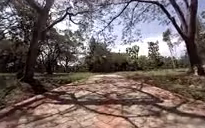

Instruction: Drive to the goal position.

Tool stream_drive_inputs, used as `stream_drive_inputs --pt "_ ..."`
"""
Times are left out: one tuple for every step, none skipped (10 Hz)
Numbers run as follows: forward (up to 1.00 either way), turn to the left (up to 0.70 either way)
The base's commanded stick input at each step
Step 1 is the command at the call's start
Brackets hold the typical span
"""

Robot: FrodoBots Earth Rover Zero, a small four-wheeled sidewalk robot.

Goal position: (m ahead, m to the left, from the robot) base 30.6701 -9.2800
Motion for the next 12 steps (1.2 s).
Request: stream_drive_inputs --pt "0.70 0.00" --pt "0.70 0.00" --pt "0.70 0.00" --pt "0.70 0.00" --pt "0.70 0.00" --pt "0.70 0.00" --pt "0.70 0.00" --pt "0.70 0.00" --pt "0.70 0.00" --pt "0.70 0.00" --pt "0.70 0.00" --pt "0.70 0.00"
